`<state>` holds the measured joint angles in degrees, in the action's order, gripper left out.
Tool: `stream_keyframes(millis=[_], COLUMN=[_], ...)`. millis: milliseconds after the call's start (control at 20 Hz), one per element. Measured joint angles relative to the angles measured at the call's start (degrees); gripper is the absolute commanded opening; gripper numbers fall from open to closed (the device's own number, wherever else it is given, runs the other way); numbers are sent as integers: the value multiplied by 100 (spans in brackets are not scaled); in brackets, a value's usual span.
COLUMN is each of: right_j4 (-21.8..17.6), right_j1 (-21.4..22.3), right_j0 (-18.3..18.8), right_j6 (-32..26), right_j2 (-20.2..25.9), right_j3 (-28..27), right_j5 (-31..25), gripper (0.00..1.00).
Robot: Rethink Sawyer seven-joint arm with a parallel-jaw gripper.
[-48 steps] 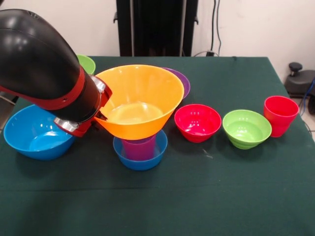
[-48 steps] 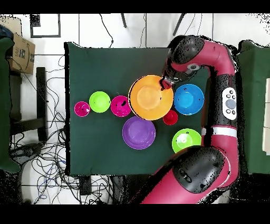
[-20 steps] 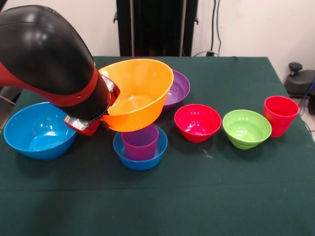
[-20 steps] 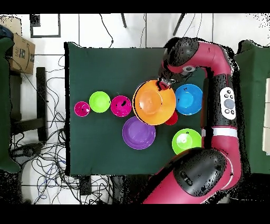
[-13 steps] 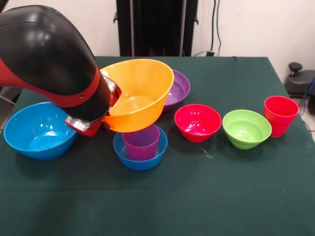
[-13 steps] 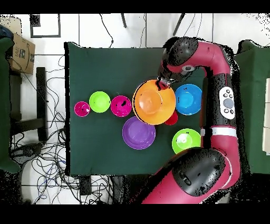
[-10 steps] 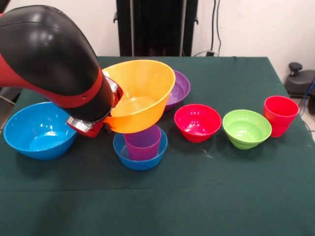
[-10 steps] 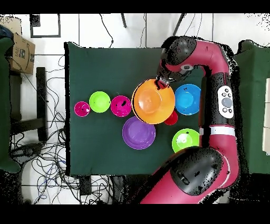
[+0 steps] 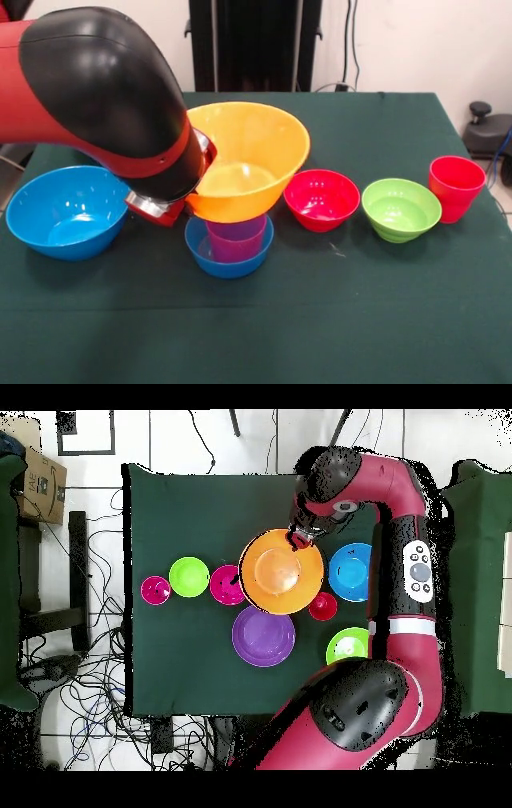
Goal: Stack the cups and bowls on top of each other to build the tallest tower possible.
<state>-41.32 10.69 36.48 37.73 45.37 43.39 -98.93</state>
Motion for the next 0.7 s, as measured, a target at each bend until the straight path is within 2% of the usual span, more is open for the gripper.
stream_keyframes(millis=[700], right_j4=[-43], right_j1=[1], right_j0=[-282], right_j6=[0], right_j2=[-121], right_j3=[-54], right_j5=[-344], gripper=[0])
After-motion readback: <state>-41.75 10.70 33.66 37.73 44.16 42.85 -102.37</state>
